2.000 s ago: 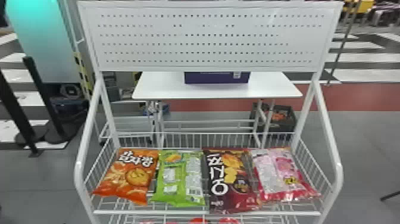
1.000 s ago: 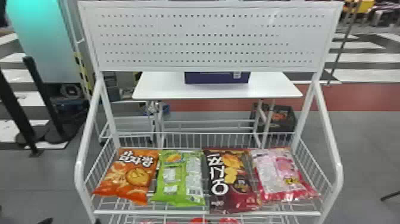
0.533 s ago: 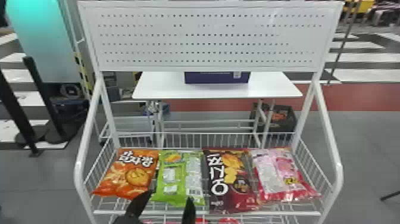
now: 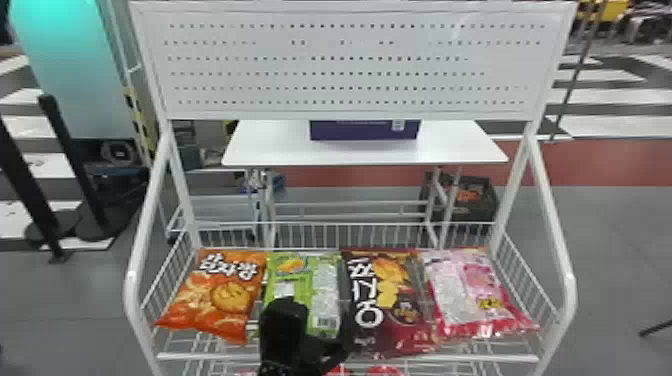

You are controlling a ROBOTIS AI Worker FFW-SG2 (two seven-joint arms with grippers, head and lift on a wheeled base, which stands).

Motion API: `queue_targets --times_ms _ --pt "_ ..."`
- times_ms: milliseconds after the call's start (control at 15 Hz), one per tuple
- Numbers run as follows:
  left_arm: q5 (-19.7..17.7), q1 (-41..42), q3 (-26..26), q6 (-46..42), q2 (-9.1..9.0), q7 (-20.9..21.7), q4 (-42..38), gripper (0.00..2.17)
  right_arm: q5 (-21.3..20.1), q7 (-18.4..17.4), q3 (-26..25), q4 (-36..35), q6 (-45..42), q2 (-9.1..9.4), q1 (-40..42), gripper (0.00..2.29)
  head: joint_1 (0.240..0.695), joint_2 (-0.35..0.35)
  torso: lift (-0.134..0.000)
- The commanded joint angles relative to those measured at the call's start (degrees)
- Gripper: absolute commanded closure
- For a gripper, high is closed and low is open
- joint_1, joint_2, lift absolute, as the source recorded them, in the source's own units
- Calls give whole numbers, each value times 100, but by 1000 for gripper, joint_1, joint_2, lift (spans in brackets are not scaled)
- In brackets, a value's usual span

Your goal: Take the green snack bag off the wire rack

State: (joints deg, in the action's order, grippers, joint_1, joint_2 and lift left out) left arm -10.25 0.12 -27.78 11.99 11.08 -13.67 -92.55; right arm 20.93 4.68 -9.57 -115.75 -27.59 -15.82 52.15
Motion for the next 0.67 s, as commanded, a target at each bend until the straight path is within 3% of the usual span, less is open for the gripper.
queue_targets --times_ms 0,200,467,600 --pt "-12 -153 71 45 -18 -4 290 39 7 6 -9 18 13 0 -21 174 499 0 0" --pt "-21 -144 124 98 9 4 290 218 34 -3 -18 70 13 -18 -65 174 499 0 0" --pt "-3 -109 150 379 35 -4 273 1089 42 -3 -36 62 13 -18 -74 174 499 0 0" --pt "-3 -91 150 344 44 -39 211 1096 42 -3 -45 62 13 -18 -65 174 499 0 0"
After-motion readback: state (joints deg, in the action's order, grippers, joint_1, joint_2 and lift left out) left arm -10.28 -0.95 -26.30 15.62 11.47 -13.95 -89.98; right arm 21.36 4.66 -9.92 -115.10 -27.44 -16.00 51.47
